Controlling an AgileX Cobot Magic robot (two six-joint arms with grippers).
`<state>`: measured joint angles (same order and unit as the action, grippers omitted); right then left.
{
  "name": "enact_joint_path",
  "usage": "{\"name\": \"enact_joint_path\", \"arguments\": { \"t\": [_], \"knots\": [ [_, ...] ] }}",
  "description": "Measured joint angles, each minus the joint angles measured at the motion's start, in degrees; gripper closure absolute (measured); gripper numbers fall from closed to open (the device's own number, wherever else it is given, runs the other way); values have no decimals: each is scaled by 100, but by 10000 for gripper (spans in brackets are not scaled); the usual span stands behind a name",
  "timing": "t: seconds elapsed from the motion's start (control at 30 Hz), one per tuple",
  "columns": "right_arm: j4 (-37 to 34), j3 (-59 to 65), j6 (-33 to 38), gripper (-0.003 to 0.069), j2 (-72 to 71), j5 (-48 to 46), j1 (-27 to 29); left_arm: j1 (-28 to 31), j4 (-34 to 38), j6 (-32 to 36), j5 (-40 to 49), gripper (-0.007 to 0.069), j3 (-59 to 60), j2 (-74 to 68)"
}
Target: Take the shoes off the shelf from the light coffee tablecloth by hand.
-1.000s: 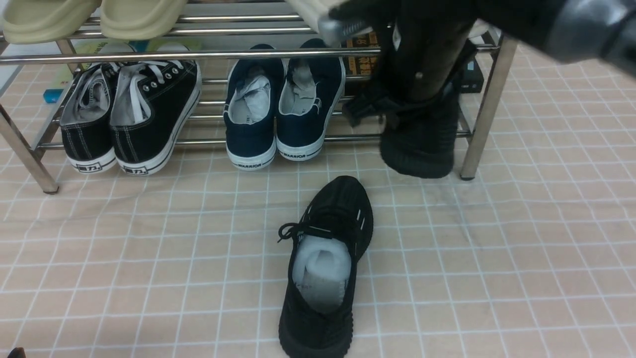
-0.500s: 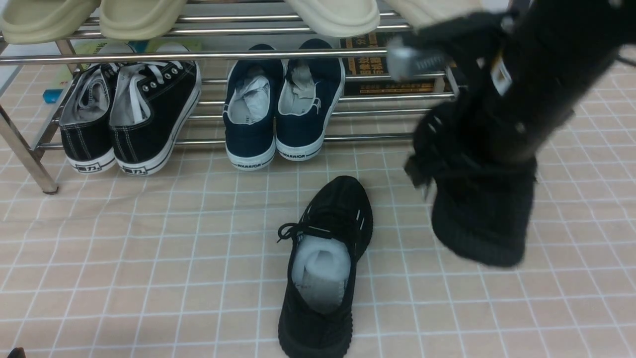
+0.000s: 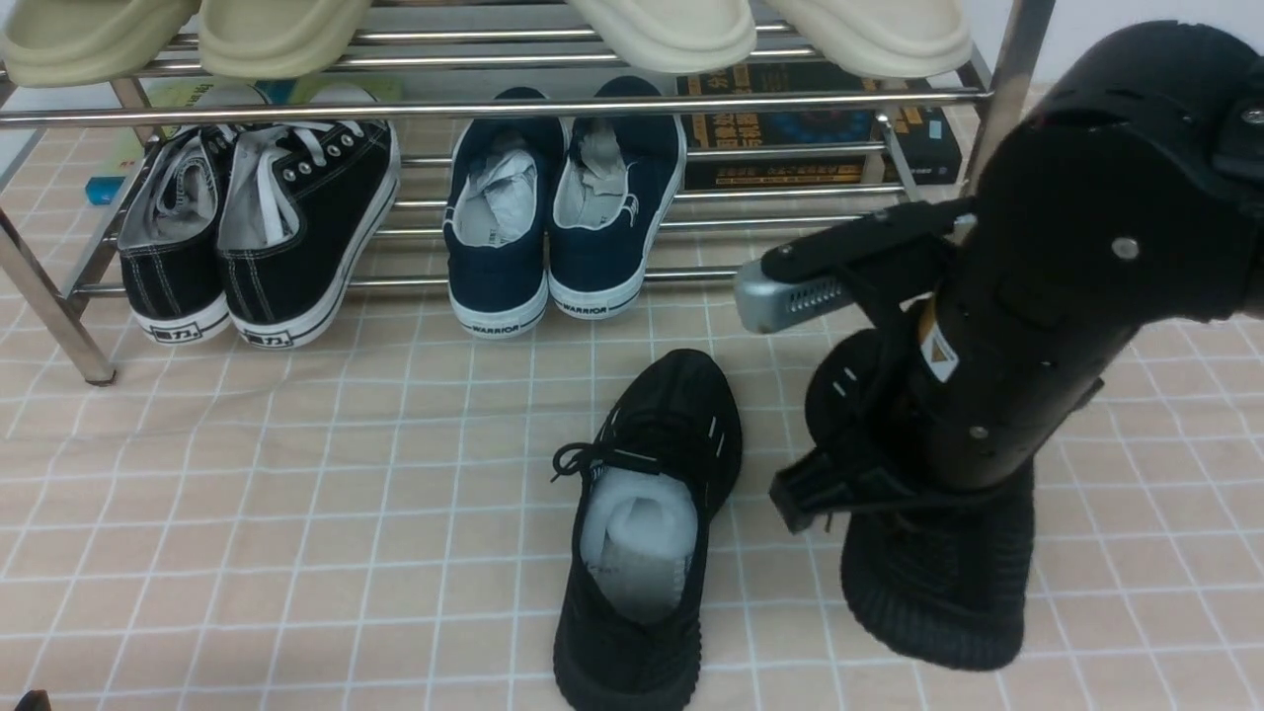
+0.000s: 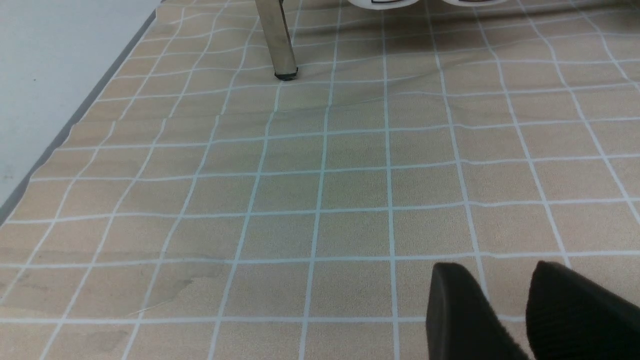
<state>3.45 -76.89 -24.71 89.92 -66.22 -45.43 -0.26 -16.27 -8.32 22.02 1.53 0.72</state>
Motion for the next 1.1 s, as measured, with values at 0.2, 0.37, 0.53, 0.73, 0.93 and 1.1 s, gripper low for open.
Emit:
{"name": "enact_joint_path", "arguments": {
  "t": [0.2, 0.37, 0.53, 0.73, 0.93, 1.1],
  "knots": [
    [7, 0, -43, 648, 277, 377, 0, 0, 0, 0, 0, 385, 0, 0],
    [20, 0, -285, 648, 577, 633, 0, 0, 0, 0, 0, 385, 0, 0],
    [43, 0, -444, 648, 818, 857, 0, 0, 0, 0, 0, 385, 0, 0],
    [43, 0, -457, 648, 989, 1028, 0, 0, 0, 0, 0, 385, 0, 0],
    [-11, 0, -463, 644, 1088, 1209, 0, 0, 0, 0, 0, 385, 0, 0],
    [-112, 0, -612, 623, 1199, 1443, 0, 0, 0, 0, 0, 385, 0, 0]
  ]
}}
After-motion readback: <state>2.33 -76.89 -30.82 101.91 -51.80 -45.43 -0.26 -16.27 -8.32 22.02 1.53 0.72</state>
